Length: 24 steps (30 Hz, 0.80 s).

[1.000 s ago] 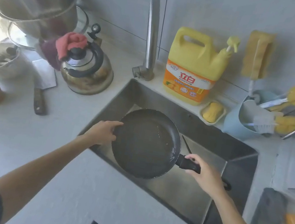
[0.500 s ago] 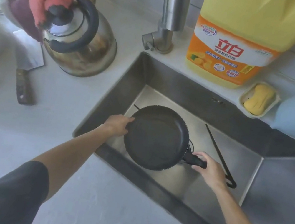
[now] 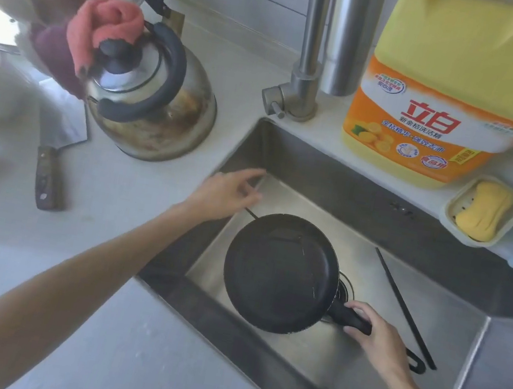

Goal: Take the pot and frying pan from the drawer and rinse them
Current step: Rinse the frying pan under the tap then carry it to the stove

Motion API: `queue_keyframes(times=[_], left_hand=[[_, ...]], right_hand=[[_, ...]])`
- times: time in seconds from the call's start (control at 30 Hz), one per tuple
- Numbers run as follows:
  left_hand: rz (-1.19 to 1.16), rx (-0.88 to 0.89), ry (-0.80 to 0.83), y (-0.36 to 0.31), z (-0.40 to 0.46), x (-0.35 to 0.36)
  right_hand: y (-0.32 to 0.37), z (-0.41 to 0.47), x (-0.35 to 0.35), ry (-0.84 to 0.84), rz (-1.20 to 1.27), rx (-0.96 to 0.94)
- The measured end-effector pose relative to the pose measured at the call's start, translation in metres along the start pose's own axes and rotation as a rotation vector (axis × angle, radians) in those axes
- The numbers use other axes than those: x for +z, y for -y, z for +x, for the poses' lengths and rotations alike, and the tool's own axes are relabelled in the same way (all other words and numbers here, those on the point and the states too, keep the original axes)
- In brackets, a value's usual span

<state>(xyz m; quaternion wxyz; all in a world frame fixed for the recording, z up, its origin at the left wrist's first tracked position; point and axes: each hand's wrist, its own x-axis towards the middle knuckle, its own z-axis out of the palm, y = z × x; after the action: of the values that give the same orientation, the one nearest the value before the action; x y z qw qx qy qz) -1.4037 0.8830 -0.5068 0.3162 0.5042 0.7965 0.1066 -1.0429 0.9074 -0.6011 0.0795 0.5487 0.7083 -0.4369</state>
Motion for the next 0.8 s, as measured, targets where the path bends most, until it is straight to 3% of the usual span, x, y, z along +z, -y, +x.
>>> queue_keyframes(times=[0.07, 0.13, 0.3, 0.53, 0.63, 0.7, 0.8], left_hand=[[-0.186, 0.088, -0.357, -0.029, 0.005, -0.035], [-0.215, 0.142, -0.502, -0.052, 0.014, -0.06], [0.04, 0.13, -0.504, -0.063, 0.039, -0.072], [-0.244, -0.053, -0.669, -0.052, 0.037, -0.048], [-0.375, 0.023, -0.661, -0.046, 0.018, -0.02], [-0.267, 0.073, -0.579, -0.034, -0.003, 0.012], [0.035, -0.06, -0.189, -0.001, -0.024, 0.056]], right_hand=[[0.001, 0.0, 0.001, -0.004, 0.016, -0.005], [0.001, 0.0, 0.002, -0.012, 0.027, -0.01], [-0.003, 0.002, 0.004, -0.021, 0.008, -0.019], [-0.005, 0.004, 0.003, -0.01, 0.012, -0.024], [-0.006, 0.005, 0.002, -0.002, 0.006, -0.014], [-0.007, 0.005, 0.003, 0.005, 0.014, -0.012], [-0.01, 0.007, 0.003, 0.024, 0.032, -0.01]])
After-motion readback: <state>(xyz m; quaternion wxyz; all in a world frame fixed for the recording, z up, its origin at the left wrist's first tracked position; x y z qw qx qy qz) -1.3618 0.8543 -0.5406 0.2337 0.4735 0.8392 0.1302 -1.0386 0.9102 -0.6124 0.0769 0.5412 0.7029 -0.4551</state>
